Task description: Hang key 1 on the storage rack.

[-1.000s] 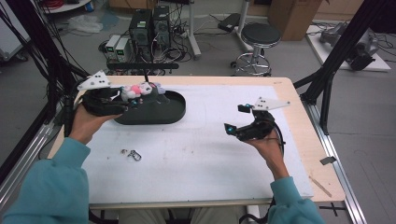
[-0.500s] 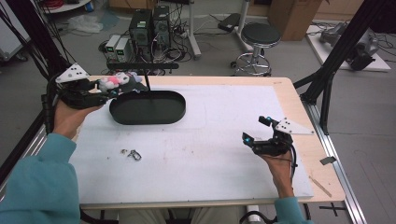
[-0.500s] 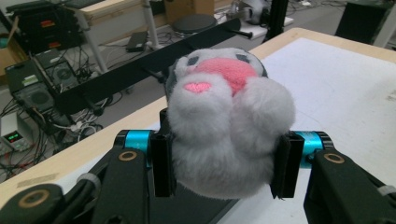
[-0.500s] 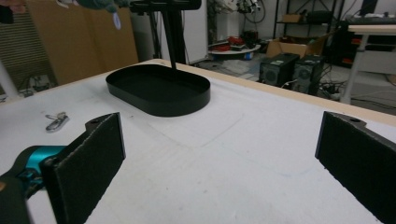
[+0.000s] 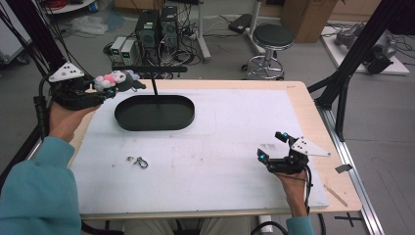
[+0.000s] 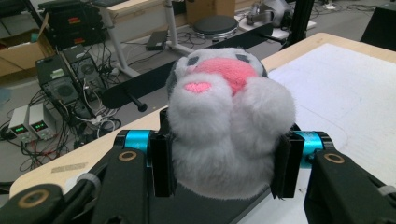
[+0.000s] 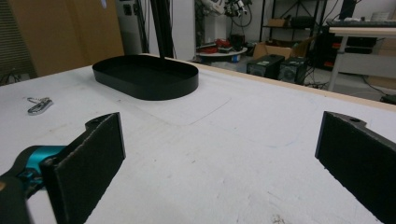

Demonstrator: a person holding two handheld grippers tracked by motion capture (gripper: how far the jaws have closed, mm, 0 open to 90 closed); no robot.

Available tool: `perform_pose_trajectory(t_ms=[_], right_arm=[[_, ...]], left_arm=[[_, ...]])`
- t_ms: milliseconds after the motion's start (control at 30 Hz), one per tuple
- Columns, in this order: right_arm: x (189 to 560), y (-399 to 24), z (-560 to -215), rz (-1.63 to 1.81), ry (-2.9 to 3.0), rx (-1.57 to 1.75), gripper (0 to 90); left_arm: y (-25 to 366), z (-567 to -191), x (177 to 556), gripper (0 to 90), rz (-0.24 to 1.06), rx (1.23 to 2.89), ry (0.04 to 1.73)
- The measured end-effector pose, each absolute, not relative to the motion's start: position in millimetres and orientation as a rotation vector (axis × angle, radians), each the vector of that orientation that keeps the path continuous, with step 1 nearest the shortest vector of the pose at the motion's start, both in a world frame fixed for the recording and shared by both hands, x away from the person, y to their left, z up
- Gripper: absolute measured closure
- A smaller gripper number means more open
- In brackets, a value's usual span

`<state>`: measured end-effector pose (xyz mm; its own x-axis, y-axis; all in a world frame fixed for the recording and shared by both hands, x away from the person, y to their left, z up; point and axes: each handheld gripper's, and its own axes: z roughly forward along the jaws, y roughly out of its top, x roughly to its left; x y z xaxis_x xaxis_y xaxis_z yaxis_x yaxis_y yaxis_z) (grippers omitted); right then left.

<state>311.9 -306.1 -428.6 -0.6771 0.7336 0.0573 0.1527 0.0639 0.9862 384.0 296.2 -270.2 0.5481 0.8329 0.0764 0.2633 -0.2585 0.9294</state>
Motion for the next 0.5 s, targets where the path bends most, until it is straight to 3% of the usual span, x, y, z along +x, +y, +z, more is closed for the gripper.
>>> perform_pose_trajectory(t_ms=[500], right_arm=[[304,-308,-449,1.713,1.821,0.844,0.7]], left_arm=[[293,-267,401,53.3,0.753,1.785,0.951]])
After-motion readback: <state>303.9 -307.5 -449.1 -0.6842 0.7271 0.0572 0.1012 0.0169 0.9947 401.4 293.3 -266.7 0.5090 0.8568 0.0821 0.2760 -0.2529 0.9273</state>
